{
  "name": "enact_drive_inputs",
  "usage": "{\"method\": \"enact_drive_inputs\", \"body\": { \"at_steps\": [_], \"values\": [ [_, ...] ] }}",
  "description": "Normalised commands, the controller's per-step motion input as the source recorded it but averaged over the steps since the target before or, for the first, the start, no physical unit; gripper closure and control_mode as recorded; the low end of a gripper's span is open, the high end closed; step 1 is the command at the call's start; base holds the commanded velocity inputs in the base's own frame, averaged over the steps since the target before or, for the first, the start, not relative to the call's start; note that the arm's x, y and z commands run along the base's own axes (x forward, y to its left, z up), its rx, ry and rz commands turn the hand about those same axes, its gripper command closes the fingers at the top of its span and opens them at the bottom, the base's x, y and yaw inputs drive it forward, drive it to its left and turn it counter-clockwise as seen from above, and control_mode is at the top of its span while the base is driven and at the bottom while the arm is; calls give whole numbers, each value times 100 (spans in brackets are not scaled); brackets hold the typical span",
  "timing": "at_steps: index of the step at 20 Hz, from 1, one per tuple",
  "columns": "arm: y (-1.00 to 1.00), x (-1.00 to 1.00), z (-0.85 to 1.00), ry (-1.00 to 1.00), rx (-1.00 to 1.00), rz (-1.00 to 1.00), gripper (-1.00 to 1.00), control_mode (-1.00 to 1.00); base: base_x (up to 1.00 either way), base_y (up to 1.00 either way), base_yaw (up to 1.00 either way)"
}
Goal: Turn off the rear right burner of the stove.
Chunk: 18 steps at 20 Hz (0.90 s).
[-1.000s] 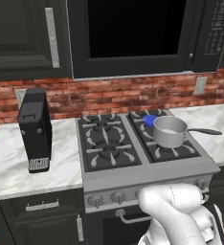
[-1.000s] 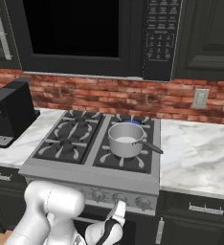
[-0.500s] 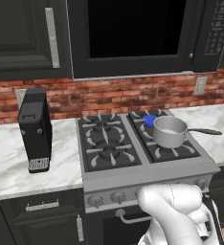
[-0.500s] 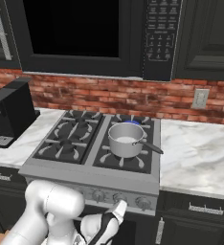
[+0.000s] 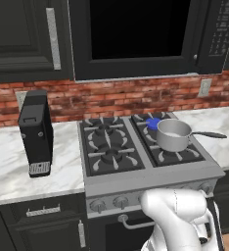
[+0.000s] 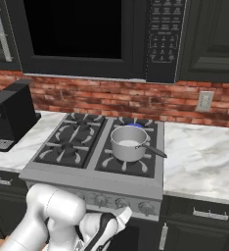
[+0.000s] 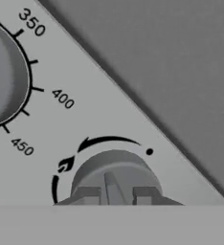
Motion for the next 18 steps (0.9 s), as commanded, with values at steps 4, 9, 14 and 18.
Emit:
{"method": "enact_drive_inputs", "body": {
  "at_steps": [4,9,14,18],
  "values": [
    [0,17,17,0,32,-13,100,-100,0,0,0],
    [0,7,14,0,33,-11,100,-100,0,0,0],
    [0,7,15,0,33,-10,100,-100,0,0,0],
    [0,23,17,1,32,-10,100,-100,0,0,0]
  ]
}}
